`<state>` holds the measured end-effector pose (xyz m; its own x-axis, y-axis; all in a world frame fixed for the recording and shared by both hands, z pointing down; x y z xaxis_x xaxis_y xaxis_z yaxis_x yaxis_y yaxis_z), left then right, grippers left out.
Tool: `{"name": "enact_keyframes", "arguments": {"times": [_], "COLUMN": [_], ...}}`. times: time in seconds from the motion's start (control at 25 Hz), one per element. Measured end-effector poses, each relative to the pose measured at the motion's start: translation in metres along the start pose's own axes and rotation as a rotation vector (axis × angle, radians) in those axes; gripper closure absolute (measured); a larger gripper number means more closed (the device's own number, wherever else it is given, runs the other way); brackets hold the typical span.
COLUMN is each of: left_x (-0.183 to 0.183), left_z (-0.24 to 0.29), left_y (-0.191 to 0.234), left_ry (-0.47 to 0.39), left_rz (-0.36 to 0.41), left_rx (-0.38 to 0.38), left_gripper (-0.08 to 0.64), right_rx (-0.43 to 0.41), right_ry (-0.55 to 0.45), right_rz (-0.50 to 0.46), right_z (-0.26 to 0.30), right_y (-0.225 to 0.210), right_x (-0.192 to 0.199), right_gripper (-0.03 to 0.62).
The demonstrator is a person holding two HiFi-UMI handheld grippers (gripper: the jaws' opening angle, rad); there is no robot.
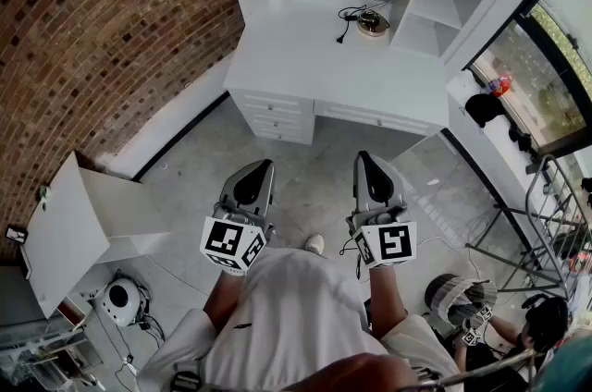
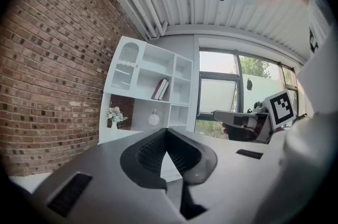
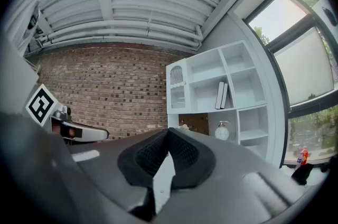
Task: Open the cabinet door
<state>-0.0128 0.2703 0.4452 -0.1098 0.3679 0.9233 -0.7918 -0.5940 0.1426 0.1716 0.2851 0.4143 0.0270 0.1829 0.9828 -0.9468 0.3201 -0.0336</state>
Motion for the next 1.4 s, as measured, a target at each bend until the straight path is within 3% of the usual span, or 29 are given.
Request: {"name": "enact_keyframes", "arguments": {"times": [0.32,0.48,0.72,0.92,1.4], "left_x": [-0.001,0.011,0.008,0.006,-0.002], "left_z": [-0.005,-0.010,-0.014,-0.017,-0.002], "left_y": [-0.015,-0.025,-0.045,-0.061,-0.034], "left_ry": [-0.009,0.004,-0.014,-0.017,-0.016], "left_rz": [0.001,-0.014,-0.006,0.002,-0.020], "left_rx": [0.002,-0.005,-0.014,-0.008,-0.033], "left_gripper": [0.551,0.551,0.551,0.551,0.551], "right_rx": [-0.058,-0.069,-0.007,-0.013,-0.048], "right_ry": [0.005,0.042,0.013,0.035,-0.009], "right_rz": [0.024,-0.024,-0.089,-0.080,-0.087], "right_z": [-0.013,-0.025,-0.043,-0.054,-0.022], "right_y": [0.005,0.012,0.001,-0.006,-0.007], "right_x": [0.002,0.012,0.004,0.013,0.001], "right_gripper": [0.581,0.581,0.581,0.581,0.580]}}
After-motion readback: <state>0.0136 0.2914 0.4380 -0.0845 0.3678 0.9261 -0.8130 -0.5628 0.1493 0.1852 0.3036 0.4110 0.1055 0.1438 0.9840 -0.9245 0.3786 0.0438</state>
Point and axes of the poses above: the fingertips, and each gripper's own axes: z forward along the fingers, y to its left, x out of its underside, the point moved 2 cm from there along -z, backward along the fingers, and after that the axes turned 15 degrees about y, right-handed, at the moved point
